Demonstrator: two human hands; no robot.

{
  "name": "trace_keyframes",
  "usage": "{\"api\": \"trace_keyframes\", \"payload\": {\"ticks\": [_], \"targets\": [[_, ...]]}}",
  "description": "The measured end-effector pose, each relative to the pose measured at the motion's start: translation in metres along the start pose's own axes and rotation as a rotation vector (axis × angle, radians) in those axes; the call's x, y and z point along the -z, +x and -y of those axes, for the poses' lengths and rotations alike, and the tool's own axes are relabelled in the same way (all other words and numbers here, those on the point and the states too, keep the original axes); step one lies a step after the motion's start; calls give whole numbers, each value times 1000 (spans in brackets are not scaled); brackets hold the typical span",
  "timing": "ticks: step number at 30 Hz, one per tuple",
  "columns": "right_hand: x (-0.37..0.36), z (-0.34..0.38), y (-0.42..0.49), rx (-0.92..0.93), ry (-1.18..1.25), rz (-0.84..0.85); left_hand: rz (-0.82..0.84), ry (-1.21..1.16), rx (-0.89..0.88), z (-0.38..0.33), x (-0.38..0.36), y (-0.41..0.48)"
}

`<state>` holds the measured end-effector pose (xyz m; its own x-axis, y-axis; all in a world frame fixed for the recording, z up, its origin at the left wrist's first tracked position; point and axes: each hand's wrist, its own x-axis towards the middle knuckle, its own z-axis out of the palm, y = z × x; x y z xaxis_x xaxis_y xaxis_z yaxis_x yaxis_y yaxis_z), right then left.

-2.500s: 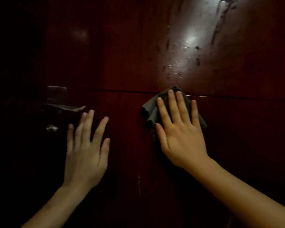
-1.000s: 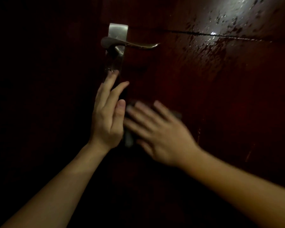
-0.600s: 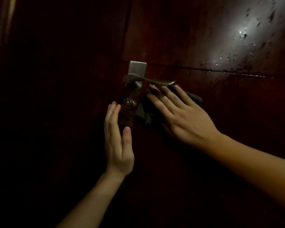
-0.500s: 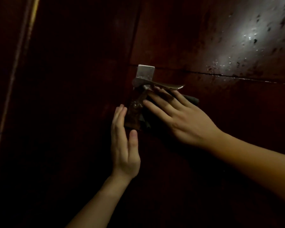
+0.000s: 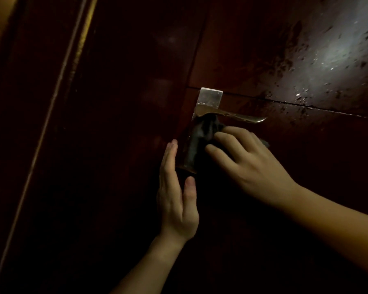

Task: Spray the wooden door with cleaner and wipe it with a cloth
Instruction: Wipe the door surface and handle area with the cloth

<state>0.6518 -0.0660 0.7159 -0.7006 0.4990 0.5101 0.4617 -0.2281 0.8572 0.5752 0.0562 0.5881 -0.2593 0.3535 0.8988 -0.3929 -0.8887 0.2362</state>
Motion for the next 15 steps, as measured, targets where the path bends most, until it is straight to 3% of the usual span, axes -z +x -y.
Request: {"api": "trace_keyframes", "payload": {"ticks": [7, 15], "targets": [[-29, 25, 30, 57, 25, 270, -10, 70, -105, 1, 1, 1], [-10, 6, -6, 33, -20, 384, 41, 115, -98, -1, 1, 0]]}}
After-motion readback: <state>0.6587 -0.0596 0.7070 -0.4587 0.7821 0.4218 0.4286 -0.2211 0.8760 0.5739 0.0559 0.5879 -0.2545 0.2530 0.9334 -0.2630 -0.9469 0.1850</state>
